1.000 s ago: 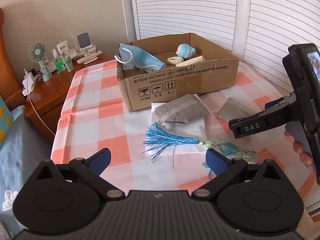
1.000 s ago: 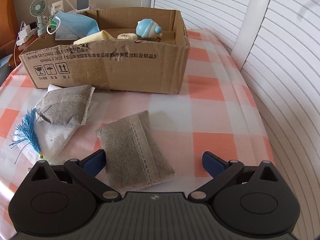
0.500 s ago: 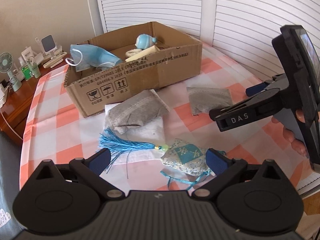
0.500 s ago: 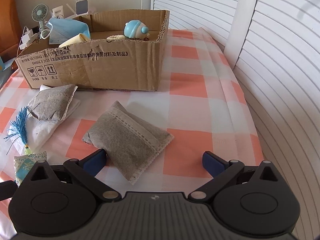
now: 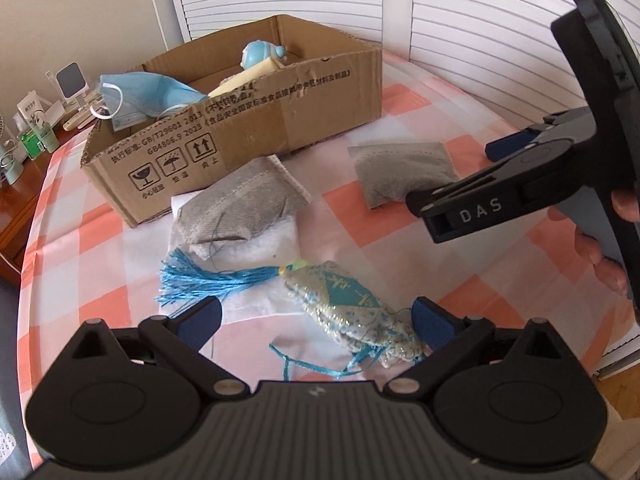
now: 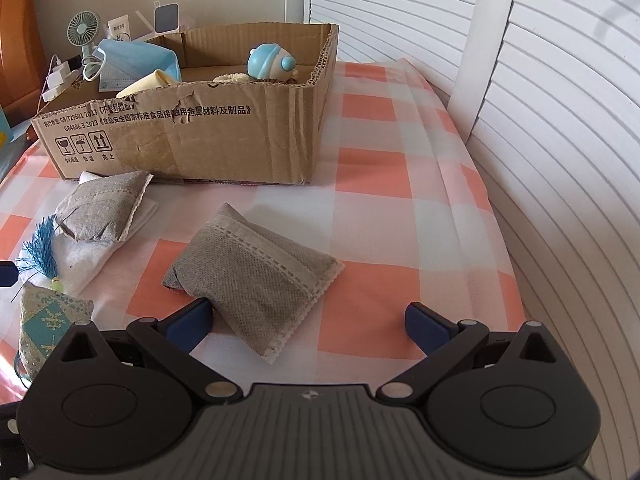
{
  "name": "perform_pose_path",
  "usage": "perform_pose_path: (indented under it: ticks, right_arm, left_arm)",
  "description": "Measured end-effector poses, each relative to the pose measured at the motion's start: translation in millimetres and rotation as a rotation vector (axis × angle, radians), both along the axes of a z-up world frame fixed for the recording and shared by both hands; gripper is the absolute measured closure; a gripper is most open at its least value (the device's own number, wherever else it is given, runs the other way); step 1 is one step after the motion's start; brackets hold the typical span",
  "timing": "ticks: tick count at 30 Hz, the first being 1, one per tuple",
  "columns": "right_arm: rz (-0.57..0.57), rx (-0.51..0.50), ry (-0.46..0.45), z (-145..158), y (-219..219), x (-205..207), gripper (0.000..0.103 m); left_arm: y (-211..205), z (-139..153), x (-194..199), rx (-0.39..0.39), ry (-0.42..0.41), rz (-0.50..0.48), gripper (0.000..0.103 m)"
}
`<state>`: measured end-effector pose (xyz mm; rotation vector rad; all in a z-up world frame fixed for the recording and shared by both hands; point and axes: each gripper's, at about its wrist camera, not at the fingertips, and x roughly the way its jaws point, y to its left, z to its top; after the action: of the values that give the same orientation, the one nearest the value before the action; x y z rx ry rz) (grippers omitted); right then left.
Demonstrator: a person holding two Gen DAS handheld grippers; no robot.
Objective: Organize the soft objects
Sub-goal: 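Move the right tool to a grey sachet while the left tool approaches the blue floral pouch, then grasp the blue floral pouch with the left gripper while the right gripper grasps the grey sachet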
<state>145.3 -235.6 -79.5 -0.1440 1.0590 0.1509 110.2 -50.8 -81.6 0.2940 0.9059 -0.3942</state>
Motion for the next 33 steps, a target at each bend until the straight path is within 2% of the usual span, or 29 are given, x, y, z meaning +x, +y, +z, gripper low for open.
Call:
perform_pose_path:
  ticks: [5,8,12,17,20,22,26,28,33]
  right_arm:
    - [-0.001,0.000,0.000,0,0,0,0.000]
    - [-0.003,-0.001,0.000,0,0,0,0.000]
    - [-0.006,-0.003,-0.001,0,1,0,0.000]
    - [-0.005,-0.003,-0.002,0,1,0,0.000]
    - [-0.003,-0.002,-0.001,0,1,0,0.000]
    - [-0.001,-0.001,-0.001,0,1,0,0.000]
    - [0.004,0.002,-0.006,0,0,-1,0.000]
    - [0.008,0.003,-0.009,-1,0,-1,0.000]
    - [0.030,0.006,-0.020,-1,1,-1,0.000]
  left_arm:
    - [24,2,-5,0.029,0.001,0.036,0.002]
    - [34,2,-8,0.088,-0.021,0.069,0.002]
    - [38,5,-13,0.044,-0.031,0.042,0.002]
    - [20,4,-14,-0.009,-0.072,-0.049,0.006]
    - [11,2,-14,-0.015,-0.104,-0.093,0.020]
    - [7,0,-12,-0.022,-0.094,-0.111,0.038]
    - [5,-5,-10,-0.029,-0.082,-0.116,0.040]
    - [6,-7,-10,-0.035,-0.073,-0.113,0.054]
    - [11,-5,-8,-0.077,-0.050,-0.088,0.063]
